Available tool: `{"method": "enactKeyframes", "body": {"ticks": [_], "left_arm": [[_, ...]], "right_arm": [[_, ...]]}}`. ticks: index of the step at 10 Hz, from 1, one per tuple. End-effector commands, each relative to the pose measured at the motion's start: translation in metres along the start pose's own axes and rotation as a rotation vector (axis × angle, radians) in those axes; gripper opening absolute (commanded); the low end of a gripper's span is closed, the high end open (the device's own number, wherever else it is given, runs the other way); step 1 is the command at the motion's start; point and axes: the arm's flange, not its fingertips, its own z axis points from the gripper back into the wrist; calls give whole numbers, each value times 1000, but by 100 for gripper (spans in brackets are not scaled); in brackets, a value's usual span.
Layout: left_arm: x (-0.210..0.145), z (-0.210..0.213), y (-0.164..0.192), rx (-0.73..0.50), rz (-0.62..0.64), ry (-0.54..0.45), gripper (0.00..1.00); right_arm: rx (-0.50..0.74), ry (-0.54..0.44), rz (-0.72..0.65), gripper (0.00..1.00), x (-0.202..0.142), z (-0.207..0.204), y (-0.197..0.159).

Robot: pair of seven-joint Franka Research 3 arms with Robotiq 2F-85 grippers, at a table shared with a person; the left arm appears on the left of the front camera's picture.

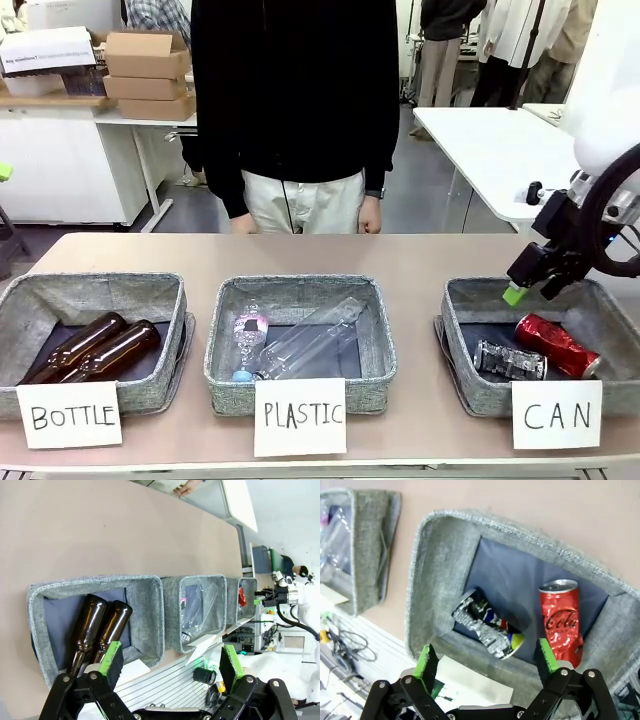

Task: Sort the can waste into the basket.
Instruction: Pick up the can waste from the table and place it in the right Fabric basket.

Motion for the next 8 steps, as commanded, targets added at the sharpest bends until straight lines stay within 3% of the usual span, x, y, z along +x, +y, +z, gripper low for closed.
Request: {"method": "enactKeyframes", "body": {"ticks": [1,2,3,4,5,7,8], "left_arm": [[-1,2,0,3,7,10,100],[-1,2,0,3,7,10,100],[-1,2,0,3,7,10,100],[-1,2,0,3,7,10,100],[-1,2,0,3,7,10,100],[-1,2,0,3,7,10,100],[-1,2,0,3,7,10,100]], "right_arm": [[49,-17,-10,100,8,6,1],[157,-99,-22,100,11,17,4],[408,-279,-112,100,19,39,12],[670,-458,-305,100,29,61,21],[891,-507,-280,100,33,78,28],[1246,-501,-185,100,33,95,16],[617,-312,-207,100,32,91,32]]}}
